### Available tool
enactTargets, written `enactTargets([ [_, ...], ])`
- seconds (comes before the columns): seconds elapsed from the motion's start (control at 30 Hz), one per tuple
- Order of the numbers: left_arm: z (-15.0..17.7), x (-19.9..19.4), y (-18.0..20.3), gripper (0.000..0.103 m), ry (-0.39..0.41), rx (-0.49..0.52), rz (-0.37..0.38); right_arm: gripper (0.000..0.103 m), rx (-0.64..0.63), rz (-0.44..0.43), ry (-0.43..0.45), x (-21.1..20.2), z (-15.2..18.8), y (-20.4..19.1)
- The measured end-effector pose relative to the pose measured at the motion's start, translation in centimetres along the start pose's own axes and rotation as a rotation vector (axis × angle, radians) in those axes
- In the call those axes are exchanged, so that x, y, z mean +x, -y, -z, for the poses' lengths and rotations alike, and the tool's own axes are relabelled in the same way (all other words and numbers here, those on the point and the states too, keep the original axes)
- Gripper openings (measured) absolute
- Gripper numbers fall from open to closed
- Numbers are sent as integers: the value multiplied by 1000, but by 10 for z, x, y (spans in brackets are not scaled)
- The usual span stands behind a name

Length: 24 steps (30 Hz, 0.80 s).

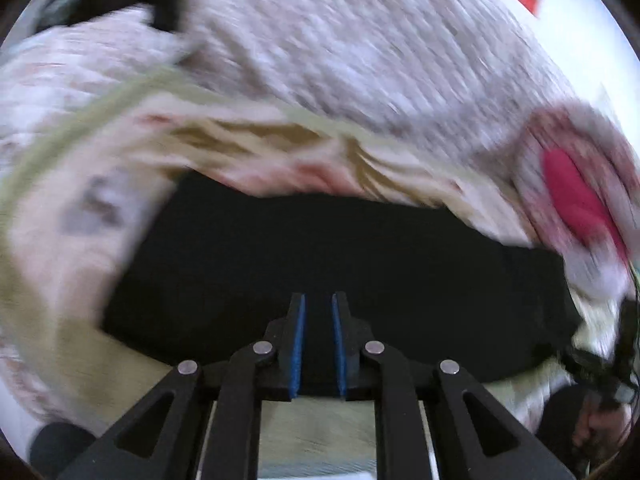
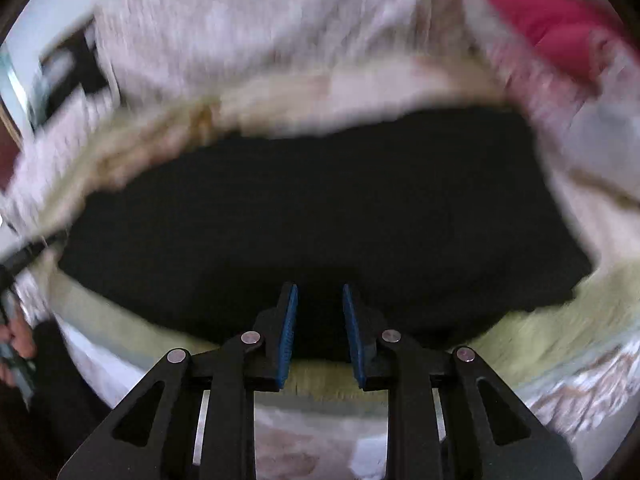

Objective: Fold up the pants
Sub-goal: 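Lower the pants with both grippers and open them over the folded stack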

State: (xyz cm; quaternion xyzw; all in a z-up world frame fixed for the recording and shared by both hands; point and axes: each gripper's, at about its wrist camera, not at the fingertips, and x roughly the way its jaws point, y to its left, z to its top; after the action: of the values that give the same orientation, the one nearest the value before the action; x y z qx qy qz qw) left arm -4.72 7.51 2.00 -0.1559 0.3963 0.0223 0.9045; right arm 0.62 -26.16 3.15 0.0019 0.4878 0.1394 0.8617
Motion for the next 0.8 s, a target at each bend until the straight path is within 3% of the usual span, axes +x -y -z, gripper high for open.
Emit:
enactTargets([
  [0.1, 20, 19, 12, 15, -85, 44, 17, 24, -12, -2, -23, -3, 1, 5],
  [0.2, 25, 14, 18, 15, -61, 87, -4, 24, -16, 11, -30, -9, -4, 6],
  [0.33, 17, 7, 27, 16, -51, 95, 16, 24, -114, -22, 61, -22, -14, -26],
  [0.47, 22, 16, 44, 16, -80, 128, 60, 24, -202, -51, -40, 8, -3, -50],
  [0.53, 29, 19, 46, 16, -85, 151, 48, 26, -226, -37, -6, 5, 0, -53],
  [0.63, 24, 14, 39, 16, -68, 150, 36, 26, -187, -44, 13, -2, -8, -42],
  [0.73, 11, 16, 15, 16, -50, 101, -26, 26, -129, 8, 67, -8, -24, -22],
  [0.8, 4, 20, -2, 16, -47, 59, -44, 27, -19, 59, 88, -4, -38, 6],
])
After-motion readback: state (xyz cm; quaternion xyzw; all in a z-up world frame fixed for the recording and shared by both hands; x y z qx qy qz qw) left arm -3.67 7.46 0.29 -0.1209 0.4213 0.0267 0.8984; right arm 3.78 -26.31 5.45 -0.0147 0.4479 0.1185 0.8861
